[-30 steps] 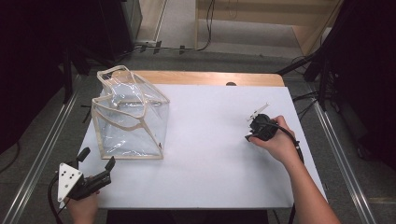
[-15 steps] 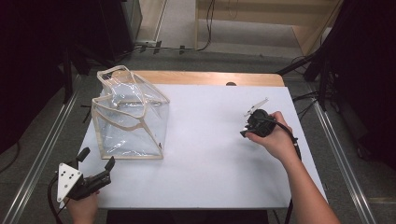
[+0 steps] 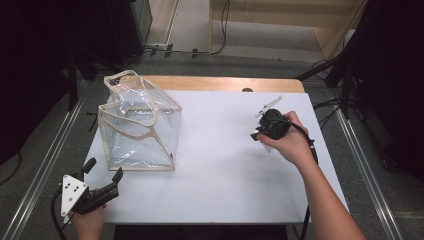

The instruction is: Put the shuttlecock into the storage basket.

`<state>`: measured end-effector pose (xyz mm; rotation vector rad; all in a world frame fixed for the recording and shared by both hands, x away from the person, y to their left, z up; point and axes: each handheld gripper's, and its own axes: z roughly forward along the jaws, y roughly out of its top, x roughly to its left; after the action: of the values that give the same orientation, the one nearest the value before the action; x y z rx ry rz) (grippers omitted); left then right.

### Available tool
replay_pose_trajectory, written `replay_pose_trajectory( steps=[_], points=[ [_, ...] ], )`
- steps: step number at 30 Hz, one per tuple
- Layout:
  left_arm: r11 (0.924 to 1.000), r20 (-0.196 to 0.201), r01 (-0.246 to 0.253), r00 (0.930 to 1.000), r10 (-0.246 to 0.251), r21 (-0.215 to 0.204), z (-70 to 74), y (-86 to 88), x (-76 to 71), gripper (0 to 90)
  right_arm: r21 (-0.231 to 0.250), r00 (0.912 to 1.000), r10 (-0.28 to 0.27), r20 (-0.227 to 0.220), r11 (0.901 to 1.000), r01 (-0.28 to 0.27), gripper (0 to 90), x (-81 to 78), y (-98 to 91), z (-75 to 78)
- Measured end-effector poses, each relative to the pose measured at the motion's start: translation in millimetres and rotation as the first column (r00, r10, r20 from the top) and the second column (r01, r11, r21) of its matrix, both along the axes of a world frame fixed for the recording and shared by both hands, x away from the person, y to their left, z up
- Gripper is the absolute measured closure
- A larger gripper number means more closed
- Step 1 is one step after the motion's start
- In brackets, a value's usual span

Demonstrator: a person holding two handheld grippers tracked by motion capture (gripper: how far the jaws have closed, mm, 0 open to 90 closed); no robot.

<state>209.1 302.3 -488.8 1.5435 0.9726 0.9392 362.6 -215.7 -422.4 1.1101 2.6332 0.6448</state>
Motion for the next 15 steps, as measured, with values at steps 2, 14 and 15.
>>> replay_pose_trajectory(
  steps=[2, 14, 15],
  points=[
    [1.0000, 0.000, 0.000, 1.0000, 0.000, 0.001, 0.0, 0.0, 0.0, 13.3, -0.001, 1.0000, 0.010, 0.002, 1.0000, -0.010, 62.9, 2.0, 3.1, 2.6],
    [1.0000, 0.000, 0.001, 1.0000, -0.001, 0.000, 0.1, 0.1, 0.1, 13.2, 0.015, 0.9982, 0.060, 0.005, 0.9981, -0.060, 62.9, 11.4, 19.9, 18.7],
    [1.0000, 0.000, 0.001, 1.0000, -0.001, -0.001, 0.1, 0.1, 0.1, 13.2, 0.015, 0.9979, 0.065, 0.006, 0.9978, -0.065, 63.0, 12.0, 21.0, 19.7]
  ],
)
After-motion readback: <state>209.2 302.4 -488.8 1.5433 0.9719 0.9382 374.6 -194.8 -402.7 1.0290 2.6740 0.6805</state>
